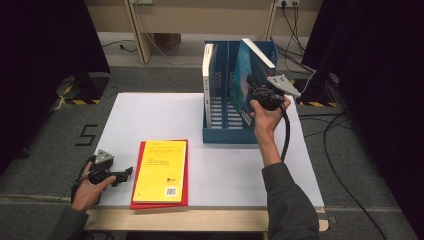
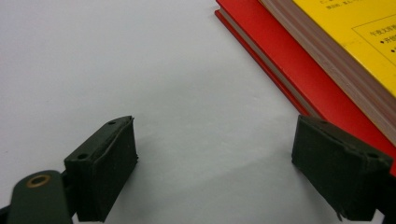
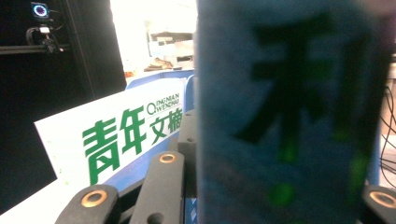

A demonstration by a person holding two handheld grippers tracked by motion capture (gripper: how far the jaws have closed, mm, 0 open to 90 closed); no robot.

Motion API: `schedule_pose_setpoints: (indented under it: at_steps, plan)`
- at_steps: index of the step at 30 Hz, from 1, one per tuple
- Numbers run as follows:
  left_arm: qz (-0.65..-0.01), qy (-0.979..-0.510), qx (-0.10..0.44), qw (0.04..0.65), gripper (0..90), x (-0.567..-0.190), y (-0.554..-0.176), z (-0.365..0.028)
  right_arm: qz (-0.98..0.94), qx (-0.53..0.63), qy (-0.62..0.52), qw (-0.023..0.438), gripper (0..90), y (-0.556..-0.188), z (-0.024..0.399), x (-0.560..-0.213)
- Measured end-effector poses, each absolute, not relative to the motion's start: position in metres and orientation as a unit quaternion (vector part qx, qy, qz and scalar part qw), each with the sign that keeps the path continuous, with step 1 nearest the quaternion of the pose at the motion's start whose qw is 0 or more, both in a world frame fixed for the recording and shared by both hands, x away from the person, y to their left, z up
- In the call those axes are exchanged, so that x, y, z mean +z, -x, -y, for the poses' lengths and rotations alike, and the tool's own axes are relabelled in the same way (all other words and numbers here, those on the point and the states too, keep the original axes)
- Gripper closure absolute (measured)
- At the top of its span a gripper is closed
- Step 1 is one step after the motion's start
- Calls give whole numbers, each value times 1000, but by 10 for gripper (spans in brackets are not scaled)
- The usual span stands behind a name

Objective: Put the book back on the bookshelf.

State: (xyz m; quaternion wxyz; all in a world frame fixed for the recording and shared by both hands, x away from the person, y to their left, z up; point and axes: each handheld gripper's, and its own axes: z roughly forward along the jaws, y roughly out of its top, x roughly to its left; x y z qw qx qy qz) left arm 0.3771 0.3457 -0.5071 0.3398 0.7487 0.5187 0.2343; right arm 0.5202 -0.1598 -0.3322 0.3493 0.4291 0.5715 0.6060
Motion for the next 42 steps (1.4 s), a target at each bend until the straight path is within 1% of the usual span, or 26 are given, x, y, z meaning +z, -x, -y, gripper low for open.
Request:
schedule_pose_setpoints:
  at_steps: [6, 17, 23, 31, 38, 40, 42]
  plan:
    - [-519, -749, 234, 340, 129, -507, -377, -346, -567, 604, -440, 347, 744, -534, 152, -337]
    - [-519, -749, 234, 340, 130, -507, -377, -346, -571, 582, -453, 362, 743, -568, 131, -348]
    - [-518, -749, 237, 339, 133, -507, -377, -345, -563, 579, -464, 364, 743, -580, 129, -357]
    - [-518, -749, 234, 340, 132, -507, -377, -346, -564, 576, -465, 367, 741, -590, 123, -368]
    - [-517, -749, 237, 340, 133, -507, -377, -345, -568, 571, -469, 362, 738, -597, 115, -377]
    - [-518, -749, 236, 340, 134, -507, -377, -345, -563, 577, -476, 353, 737, -598, 114, -381]
    - [-518, -749, 235, 340, 133, -507, -377, -346, -567, 574, -472, 357, 737, -599, 114, -383]
